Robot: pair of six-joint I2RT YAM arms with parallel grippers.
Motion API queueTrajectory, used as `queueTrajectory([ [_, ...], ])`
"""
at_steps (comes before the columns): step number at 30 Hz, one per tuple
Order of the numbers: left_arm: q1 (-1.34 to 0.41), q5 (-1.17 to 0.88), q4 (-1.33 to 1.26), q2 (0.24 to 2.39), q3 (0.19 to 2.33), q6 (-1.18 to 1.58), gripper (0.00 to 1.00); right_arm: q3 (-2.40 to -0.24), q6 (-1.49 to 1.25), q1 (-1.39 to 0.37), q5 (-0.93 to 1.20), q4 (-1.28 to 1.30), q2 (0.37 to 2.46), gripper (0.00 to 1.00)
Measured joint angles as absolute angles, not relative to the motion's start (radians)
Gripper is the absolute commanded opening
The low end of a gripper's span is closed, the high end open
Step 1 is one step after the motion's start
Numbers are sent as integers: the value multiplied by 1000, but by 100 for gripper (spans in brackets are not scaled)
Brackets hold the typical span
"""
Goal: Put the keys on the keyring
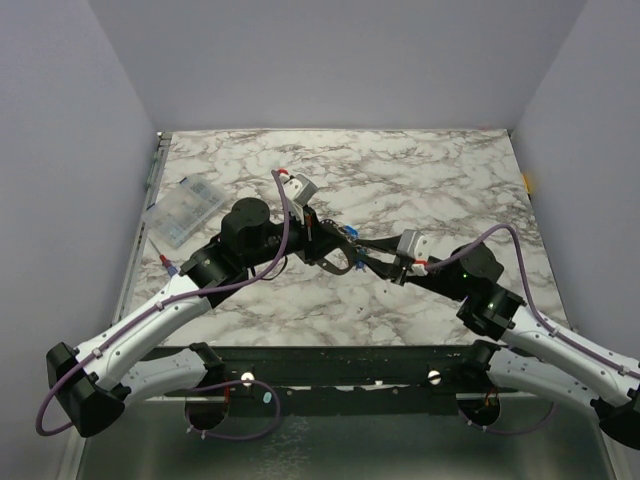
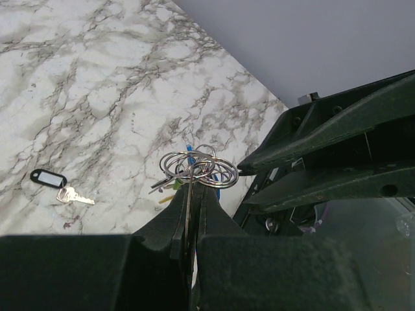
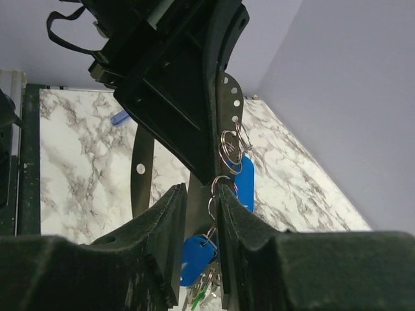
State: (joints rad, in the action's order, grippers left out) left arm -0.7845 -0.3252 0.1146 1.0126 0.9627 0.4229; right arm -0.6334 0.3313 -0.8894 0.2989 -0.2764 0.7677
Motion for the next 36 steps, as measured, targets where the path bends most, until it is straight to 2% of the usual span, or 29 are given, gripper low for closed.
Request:
queueTrajectory([
  [22,-781,-353,110,978,927,434,0,-670,371,-889,220,-290,863,26],
  [27,-779,-352,107,973,924,434,0,-678,384,-889,221,-282,869,16],
  [31,-778,-352,107,970,923,434,0,-690,394,-891,221,-262,875,1],
  [36,-773,-353,108,964,918,433,0,-716,401,-891,229,-227,889,1],
])
